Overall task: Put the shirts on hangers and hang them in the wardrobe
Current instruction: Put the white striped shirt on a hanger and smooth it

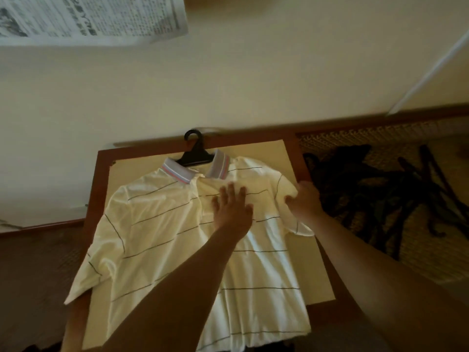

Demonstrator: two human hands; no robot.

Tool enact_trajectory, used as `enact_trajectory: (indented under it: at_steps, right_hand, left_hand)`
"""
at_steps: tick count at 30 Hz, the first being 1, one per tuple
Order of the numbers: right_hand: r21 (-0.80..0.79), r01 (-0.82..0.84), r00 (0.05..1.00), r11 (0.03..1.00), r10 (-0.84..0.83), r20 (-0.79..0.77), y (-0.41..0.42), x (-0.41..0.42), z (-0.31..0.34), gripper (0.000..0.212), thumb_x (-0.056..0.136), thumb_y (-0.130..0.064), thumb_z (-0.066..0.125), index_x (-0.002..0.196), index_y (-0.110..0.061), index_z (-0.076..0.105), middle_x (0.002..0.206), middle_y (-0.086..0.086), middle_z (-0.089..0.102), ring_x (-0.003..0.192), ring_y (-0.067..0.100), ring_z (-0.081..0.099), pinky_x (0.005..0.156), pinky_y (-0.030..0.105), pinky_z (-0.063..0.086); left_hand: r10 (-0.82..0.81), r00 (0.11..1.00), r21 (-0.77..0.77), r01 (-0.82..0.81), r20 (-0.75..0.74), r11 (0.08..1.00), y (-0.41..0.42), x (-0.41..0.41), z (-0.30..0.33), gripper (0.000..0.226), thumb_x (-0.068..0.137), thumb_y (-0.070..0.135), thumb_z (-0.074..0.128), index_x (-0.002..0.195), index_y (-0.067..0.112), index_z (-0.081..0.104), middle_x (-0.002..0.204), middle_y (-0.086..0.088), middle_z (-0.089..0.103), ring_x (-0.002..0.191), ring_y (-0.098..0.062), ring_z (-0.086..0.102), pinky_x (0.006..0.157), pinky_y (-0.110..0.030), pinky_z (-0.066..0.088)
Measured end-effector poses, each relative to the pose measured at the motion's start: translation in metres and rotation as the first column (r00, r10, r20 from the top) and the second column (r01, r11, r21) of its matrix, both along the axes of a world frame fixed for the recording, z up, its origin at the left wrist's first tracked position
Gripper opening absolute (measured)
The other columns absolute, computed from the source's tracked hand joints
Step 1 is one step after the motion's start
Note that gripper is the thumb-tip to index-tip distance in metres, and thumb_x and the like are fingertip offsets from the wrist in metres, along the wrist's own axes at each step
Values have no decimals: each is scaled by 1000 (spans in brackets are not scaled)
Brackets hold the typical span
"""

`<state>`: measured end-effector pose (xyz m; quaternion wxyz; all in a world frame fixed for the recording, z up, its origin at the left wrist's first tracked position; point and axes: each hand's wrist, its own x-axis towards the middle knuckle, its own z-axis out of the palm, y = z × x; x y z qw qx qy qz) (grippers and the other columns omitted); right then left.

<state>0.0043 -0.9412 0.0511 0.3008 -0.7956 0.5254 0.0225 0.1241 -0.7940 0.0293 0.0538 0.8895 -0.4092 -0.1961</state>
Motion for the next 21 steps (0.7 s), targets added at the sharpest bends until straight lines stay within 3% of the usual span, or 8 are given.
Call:
enact_trajectory:
  at_steps: [2,5,7,10,13,16,18,21]
  right_hand:
    - [208,27,973,978,-74,220,-9,-7,15,20,86,-13,60,104,-6,57,97,9,59,94,28,59,67,28,46]
    - [629,61,855,775,-365,367,-30,-24,38,24,88,-2,59,112,-3,57,108,19,63,95,34,62,78,41,53]
    - [689,50,876,723,-363,317,-50,-37,44,32,87,-3,62,118,-6,55,110,17,63,96,33,62,78,42,53]
    - [541,62,953,838,-211,217,-79,-49,45,37,84,-4,68,117,-15,57,107,10,59,95,30,59,76,39,50]
    - [253,169,955,953,-222,197,-101,-58,36,38,84,0,64,119,-15,61,116,9,57,105,28,56,83,36,47]
    - [7,284,942,959,-281,183,-106,-67,29,34,86,-1,53,115,-17,58,124,12,53,107,33,56,92,48,50]
    - [-72,246,953,966,-228,200,-84,-68,30,32,87,-1,52,115,-15,57,124,12,49,106,31,55,90,47,51]
    - [-144,24,955,989,20,296,-14,-69,25,25,87,-3,51,109,-12,60,112,10,53,101,24,54,86,38,48]
  left_hand:
    - [59,998,14,-59,-7,998,-7,-9,-6,62,100,46,25,153,28,0,161,-7,-10,147,-31,-10,118,-51,-2]
    - [89,996,20,-90,18,996,-14,-11,-10,62,99,47,23,152,31,-5,161,-5,-12,147,-30,-11,117,-53,-3]
    - [81,996,16,-81,28,997,-17,-12,-11,62,99,48,24,152,33,-5,160,-3,-14,147,-30,-11,117,-53,-4]
    - [37,999,37,-38,32,999,-14,-8,-11,63,99,50,24,152,35,-5,160,-2,-17,147,-30,-12,117,-53,-2]
    - [2,1000,66,-3,17,998,-13,-1,-9,62,98,51,24,151,37,-7,160,-1,-17,147,-29,-13,118,-52,0]
    - [11,1000,55,-11,2,998,-13,3,-9,62,98,51,27,152,35,1,161,0,-10,148,-27,-8,118,-50,4]
    - [34,999,-22,-33,27,999,-9,-2,-6,61,98,50,29,153,30,9,162,-2,-2,148,-26,-2,118,-48,7]
    - [147,987,-119,-138,66,983,7,-29,3,57,101,44,26,153,25,14,162,-4,0,148,-23,-5,120,-44,4]
